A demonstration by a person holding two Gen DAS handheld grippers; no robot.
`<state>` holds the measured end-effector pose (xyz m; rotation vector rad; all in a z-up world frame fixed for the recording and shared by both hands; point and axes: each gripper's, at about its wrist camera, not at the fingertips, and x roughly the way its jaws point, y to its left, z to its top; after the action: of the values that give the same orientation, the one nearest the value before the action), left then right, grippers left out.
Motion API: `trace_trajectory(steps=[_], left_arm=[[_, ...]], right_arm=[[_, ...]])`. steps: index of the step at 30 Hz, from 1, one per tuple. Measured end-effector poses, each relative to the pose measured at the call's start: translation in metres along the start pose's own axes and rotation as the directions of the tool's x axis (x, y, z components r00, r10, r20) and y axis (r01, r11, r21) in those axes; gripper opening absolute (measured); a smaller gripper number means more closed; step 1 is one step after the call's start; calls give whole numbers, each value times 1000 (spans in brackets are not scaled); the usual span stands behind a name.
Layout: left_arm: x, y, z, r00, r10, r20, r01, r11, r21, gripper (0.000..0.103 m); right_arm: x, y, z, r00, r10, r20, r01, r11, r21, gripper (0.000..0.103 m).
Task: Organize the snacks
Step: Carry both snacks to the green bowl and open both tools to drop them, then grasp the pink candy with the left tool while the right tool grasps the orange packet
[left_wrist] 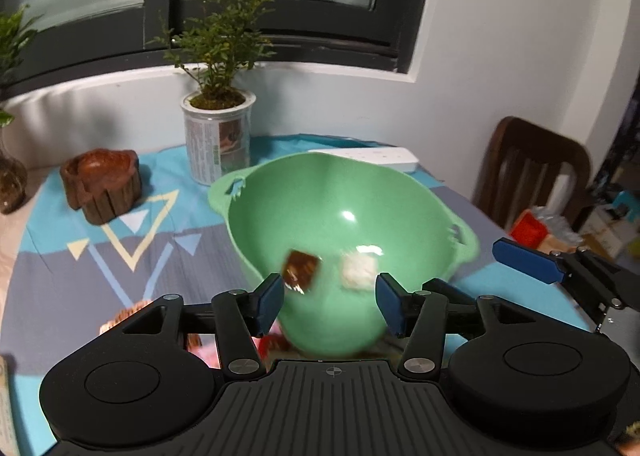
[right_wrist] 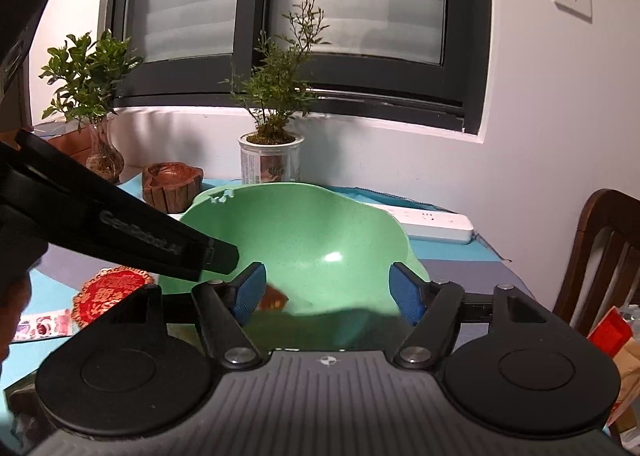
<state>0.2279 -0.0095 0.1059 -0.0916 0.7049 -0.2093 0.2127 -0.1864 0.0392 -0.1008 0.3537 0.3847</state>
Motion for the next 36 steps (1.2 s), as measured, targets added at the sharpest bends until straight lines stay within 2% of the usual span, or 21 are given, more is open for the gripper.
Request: trace_trajectory(steps=[5,9,14,17,21,25,32,34,36], left_arm=[[-44,7,-22,998,-62,32,64,997,-36,103],[-75,11,-47,997,-65,45,67,997,-38,103],[-113,11,-97,995,27,94,-29,999,27,103],[-126,16,-131,994,62,89,-68,996,61,103],[-127,25,-170,994,91,56,-95,993,74,103],[-115,27,-194,992,124,8,-124,987,104,103],[-98,28,-216,992,112,-51,-104,986,131,103],[-98,27,-217,993,111,-40,-105,986,131,103],[-97,26,-217,994,101,-38,-96,987,130,103]], right_arm=[[-46,5,-11,998,17,55,-19,999,31,83],[-83,15,-28,996,45,81,-49,998,43,89],[-122,29,-64,993,95,64,-100,993,69,93],[-136,35,-88,993,117,27,-119,989,82,94],[-142,40,-114,988,144,-53,-139,985,101,94],[-144,48,-134,980,152,-129,-135,982,128,94],[-138,64,-143,976,108,-187,-91,991,95,88],[-133,67,-143,974,101,-202,-84,992,90,81],[-127,70,-143,972,86,-219,-70,994,79,80]])
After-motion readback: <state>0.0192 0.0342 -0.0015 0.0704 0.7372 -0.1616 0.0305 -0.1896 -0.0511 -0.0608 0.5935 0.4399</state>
